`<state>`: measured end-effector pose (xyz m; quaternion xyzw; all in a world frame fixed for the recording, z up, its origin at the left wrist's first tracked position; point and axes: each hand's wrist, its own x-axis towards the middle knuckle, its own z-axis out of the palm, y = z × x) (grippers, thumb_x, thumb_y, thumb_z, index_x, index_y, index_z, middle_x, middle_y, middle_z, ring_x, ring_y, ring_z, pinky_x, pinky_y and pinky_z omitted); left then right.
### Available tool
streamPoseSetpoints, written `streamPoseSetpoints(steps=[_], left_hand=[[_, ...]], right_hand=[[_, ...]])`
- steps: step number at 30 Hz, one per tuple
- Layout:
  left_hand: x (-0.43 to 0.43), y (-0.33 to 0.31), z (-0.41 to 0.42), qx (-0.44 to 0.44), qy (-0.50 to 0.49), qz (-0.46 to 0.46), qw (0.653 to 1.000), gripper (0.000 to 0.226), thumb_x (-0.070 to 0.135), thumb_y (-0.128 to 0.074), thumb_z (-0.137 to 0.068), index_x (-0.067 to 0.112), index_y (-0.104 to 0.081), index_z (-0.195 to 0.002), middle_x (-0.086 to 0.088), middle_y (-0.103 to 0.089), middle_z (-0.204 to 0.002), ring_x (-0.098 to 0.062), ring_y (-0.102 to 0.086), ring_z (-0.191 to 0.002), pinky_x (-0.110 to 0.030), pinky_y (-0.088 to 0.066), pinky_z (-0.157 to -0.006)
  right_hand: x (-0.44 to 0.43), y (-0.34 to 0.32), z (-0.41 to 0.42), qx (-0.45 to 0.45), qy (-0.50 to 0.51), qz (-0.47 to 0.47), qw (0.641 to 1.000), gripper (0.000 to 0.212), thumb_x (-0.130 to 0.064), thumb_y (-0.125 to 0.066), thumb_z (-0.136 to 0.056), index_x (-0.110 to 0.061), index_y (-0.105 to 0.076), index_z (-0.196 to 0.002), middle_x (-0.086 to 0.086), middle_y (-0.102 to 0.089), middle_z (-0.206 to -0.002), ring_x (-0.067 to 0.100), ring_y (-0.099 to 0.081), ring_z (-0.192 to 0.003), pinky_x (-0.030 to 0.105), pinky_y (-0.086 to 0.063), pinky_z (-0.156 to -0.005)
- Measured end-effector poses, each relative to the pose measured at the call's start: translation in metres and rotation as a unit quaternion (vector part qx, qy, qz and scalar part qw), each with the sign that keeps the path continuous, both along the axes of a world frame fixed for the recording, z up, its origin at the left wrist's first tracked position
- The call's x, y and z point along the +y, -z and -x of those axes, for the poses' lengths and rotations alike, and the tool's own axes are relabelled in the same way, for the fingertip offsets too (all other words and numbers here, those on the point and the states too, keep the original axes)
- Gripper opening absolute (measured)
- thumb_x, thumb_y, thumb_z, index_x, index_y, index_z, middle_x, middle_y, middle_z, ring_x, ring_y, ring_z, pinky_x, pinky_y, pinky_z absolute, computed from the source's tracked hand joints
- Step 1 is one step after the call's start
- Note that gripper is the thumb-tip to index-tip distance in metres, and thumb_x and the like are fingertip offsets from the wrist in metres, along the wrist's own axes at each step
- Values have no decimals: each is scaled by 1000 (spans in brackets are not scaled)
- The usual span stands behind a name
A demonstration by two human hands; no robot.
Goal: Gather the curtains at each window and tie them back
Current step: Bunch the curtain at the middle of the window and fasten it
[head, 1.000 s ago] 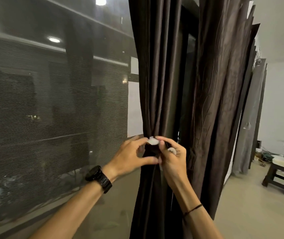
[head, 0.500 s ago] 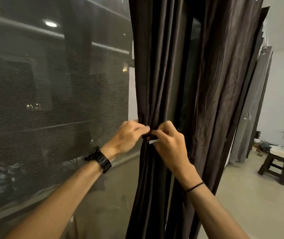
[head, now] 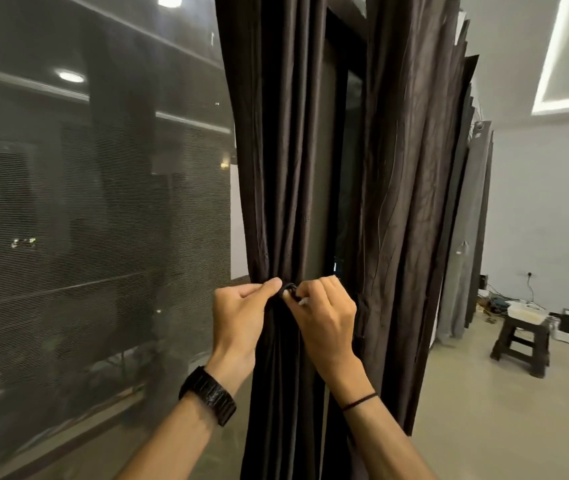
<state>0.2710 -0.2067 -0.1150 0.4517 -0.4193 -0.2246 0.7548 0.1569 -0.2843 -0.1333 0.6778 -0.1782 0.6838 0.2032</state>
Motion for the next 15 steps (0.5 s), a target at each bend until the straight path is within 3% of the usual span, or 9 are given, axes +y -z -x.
streamPoseSetpoints(steps=[2,5,7,9,11,15], left_hand=[[3,-3,3,21,6,6,1000,13,16,-83,-85,4,-82,-81,-15,-80,-84,-26,-78,-88,-46,-62,-89],[6,-8,3,49,-4,25,998,18,9,-81,-86,4,-78,-69,-12,-75,-71,-23,-74,-68,-27,-59,-61],[3,-9,-4,90,-32,36,995,20,7,-80,-85,4,-74,-67,-2,-63,-57,-14,-58,-53,-20,-47,-46],[-2,-9,-17,166,-43,43,984,18,3,-79,-84,7,-69,-70,8,-53,-50,-8,-46,-48,-19,-38,-43],[-6,-7,-35,248,-50,70,965,23,-2,-76,-84,10,-62,-70,6,-45,-56,-5,-39,-48,-18,-31,-42],[-9,5,-49,335,-43,128,932,38,-9,-71,-86,15,-55,-60,4,-48,-61,-1,-45,-49,-16,-30,-40]], right_hand=[[2,1,1,17,9,-1,1000,22,-22,-78,-90,-6,-67,-79,3,-61,-72,19,-55,-63,37,-46,-49],[7,3,3,41,6,12,999,19,-22,-75,-94,-6,-72,-84,3,-65,-76,20,-57,-66,36,-47,-51],[8,7,2,54,3,22,998,19,-19,-71,-98,-6,-73,-84,3,-66,-78,21,-59,-69,37,-48,-52],[5,20,2,62,2,12,998,19,-16,-68,-99,-6,-71,-83,2,-64,-78,22,-59,-71,38,-49,-54],[1,40,7,84,-2,-15,996,17,-15,-66,-100,-8,-69,-85,1,-61,-79,22,-58,-72,39,-49,-55],[-1,59,2,108,-18,-62,992,14,-19,-67,-100,-14,-67,-87,-4,-59,-80,18,-57,-74,35,-50,-58]])
